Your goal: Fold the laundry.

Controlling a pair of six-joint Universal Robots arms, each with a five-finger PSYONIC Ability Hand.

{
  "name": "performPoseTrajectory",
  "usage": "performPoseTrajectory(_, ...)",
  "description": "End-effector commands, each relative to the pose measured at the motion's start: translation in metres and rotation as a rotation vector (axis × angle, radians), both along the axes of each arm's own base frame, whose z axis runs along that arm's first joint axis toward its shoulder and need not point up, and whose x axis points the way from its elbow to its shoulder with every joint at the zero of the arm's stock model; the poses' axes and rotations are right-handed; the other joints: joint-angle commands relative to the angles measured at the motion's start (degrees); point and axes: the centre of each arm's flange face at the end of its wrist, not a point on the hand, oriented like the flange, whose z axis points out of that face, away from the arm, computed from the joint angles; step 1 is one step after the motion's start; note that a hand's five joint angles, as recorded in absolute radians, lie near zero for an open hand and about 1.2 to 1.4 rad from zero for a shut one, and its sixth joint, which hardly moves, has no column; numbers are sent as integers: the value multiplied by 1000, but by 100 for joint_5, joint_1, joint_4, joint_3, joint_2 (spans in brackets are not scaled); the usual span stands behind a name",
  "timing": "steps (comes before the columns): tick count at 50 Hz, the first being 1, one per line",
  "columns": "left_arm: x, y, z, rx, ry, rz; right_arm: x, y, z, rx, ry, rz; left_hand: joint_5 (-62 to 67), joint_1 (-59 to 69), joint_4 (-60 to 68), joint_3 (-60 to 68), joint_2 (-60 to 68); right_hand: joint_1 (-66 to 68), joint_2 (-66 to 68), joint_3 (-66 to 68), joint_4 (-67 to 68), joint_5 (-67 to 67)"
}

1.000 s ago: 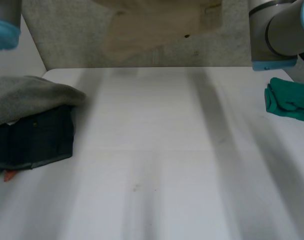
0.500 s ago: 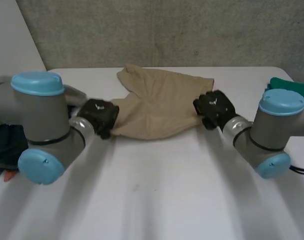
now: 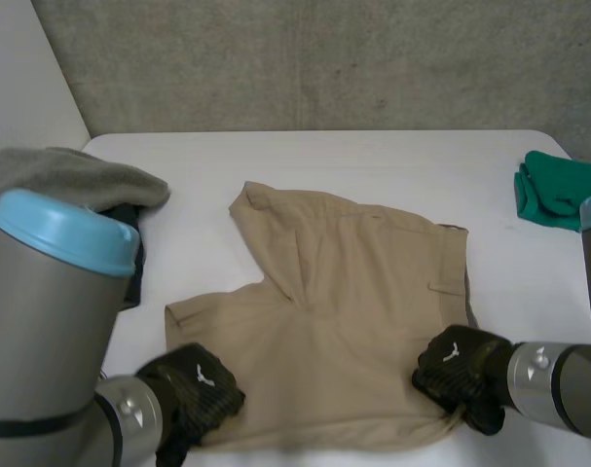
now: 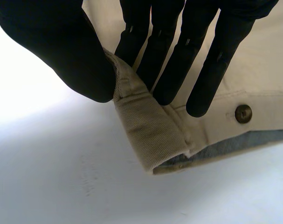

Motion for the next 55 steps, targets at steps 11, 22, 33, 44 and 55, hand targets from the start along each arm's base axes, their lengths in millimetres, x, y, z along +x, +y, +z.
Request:
performPoseTrajectory(11, -50, -116, 24, -377, 136, -53, 2, -19, -3, -55, -97, -50, -5688, -5706, -5867, -5821, -5863, 1503, 1213, 1153, 1109, 1179)
performPoseTrajectory(22, -91, -201, -15, -414, 251, -167, 5, -28, -10, -82, -133, -73, -3682, -3700, -3861, -3815, -3857, 1503, 1213, 1153, 1109, 1179)
performPoseTrajectory(33, -103, -242, -72, -430, 254, -235, 7, -35, -18, -98, -154, -89, -3564, -3583, -3744, -3698, -3740, 1503, 1213, 1153, 1109, 1179)
performPoseTrajectory(44, -99, -265, -83, -533, 215, -106, 8, -39, -18, -117, -173, -99, 1312, 1294, 1133, 1179, 1137, 1503, 1213, 1153, 1109, 1179)
performPoseTrajectory(55, -51, -257, -84, -485, -106, 224, 10, -37, -18, -116, -177, -96, 1312, 1294, 1133, 1179, 1137, 1503, 1213, 1153, 1109, 1179)
